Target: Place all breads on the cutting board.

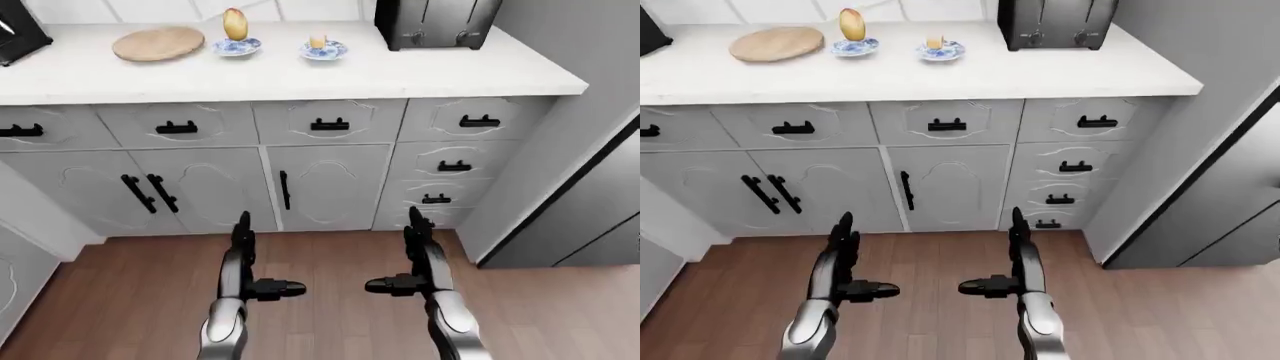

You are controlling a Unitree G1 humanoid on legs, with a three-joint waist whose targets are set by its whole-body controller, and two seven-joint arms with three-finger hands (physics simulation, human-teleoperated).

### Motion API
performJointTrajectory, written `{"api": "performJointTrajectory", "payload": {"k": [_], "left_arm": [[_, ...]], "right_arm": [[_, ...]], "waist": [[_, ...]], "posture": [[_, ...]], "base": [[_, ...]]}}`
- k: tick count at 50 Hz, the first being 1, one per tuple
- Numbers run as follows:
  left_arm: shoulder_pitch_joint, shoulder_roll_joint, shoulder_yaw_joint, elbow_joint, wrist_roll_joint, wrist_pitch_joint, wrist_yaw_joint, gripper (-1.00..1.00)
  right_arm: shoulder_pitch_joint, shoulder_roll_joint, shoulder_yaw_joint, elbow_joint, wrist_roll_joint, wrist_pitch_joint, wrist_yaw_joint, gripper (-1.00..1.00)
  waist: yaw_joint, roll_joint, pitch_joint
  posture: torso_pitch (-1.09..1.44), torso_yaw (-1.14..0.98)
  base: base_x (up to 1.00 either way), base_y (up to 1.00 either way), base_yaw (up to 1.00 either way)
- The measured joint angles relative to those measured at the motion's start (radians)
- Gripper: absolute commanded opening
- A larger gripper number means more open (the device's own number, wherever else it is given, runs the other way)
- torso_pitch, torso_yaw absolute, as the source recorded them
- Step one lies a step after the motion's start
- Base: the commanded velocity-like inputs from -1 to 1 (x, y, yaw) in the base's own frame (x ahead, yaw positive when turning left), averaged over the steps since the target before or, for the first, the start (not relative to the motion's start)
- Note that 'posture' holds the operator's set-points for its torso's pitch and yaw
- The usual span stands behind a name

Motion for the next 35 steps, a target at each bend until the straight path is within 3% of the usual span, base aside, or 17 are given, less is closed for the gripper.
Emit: {"api": "performJointTrajectory", "payload": {"k": [1, 3, 5, 7, 11, 23, 25, 27, 30, 33, 35], "left_arm": [[0.011, 0.001, -0.002, -0.044, 0.000, 0.014, 0.000, 1.00], [0.004, 0.000, -0.009, -0.157, 0.001, 0.035, -0.001, 1.00], [-0.008, 0.000, -0.010, -0.192, 0.001, 0.033, -0.004, 1.00], [0.000, 0.003, -0.004, -0.200, 0.001, 0.046, -0.007, 1.00], [-0.006, 0.006, 0.007, -0.241, 0.006, 0.124, -0.004, 1.00], [-0.232, 0.062, 0.076, -0.641, -0.087, 0.589, 0.001, 1.00], [-0.245, 0.070, 0.083, -0.660, -0.096, 0.626, 0.004, 1.00], [-0.248, 0.075, 0.086, -0.654, -0.101, 0.652, 0.005, 1.00], [-0.268, 0.087, 0.097, -0.679, -0.105, 0.690, 0.011, 1.00], [-0.293, 0.096, 0.105, -0.703, -0.108, 0.724, 0.016, 1.00], [-0.306, 0.095, 0.103, -0.725, -0.119, 0.752, 0.016, 1.00]], "right_arm": [[-0.001, -0.001, 0.002, -0.014, 0.001, -0.004, 0.003, 1.00], [-0.020, -0.005, -0.002, -0.049, 0.002, -0.030, 0.005, 1.00], [-0.025, 0.000, 0.003, -0.054, -0.001, -0.041, 0.004, 1.00], [-0.018, 0.002, 0.012, -0.055, -0.002, -0.032, 0.005, 1.00], [-0.042, -0.006, 0.002, -0.084, -0.012, 0.032, -0.006, 1.00], [-0.163, -0.026, -0.034, -0.394, 0.026, 0.304, -0.013, 1.00], [-0.184, -0.031, -0.034, -0.425, 0.041, 0.352, -0.010, 1.00], [-0.198, -0.034, -0.032, -0.446, 0.051, 0.396, -0.008, 1.00], [-0.214, -0.037, -0.027, -0.488, 0.061, 0.428, -0.003, 1.00], [-0.224, -0.039, -0.022, -0.516, 0.066, 0.463, 0.000, 1.00], [-0.233, -0.045, -0.029, -0.524, 0.064, 0.484, -0.002, 1.00]], "waist": [[-0.002, -0.005, -0.010], [0.006, -0.005, -0.057], [0.008, -0.011, -0.039], [0.006, -0.007, -0.054], [0.008, -0.002, -0.052], [0.007, 0.000, -0.080], [0.007, 0.003, -0.079], [0.008, 0.006, -0.050], [0.012, -0.015, -0.017], [0.012, -0.043, -0.013], [0.003, -0.026, -0.015]], "posture": [[0.00, 0.00], [0.00, 0.00], [0.00, 0.00], [0.00, 0.00], [0.00, 0.00], [0.00, 0.00], [0.00, 0.00], [0.00, 0.00], [0.00, 0.00], [0.00, 0.00], [0.00, 0.00]], "base": [[0.00, 0.00, 0.00], [0.00, 0.00, 0.00], [0.00, 0.00, 0.00], [0.00, 0.00, 0.00], [0.00, 0.00, 0.00], [0.00, 0.00, 0.00], [0.19, 0.00, 0.00], [0.48, 0.00, 0.00], [0.55, 0.00, 0.00], [0.58, 0.00, 0.00], [0.59, 0.00, 0.00]]}}
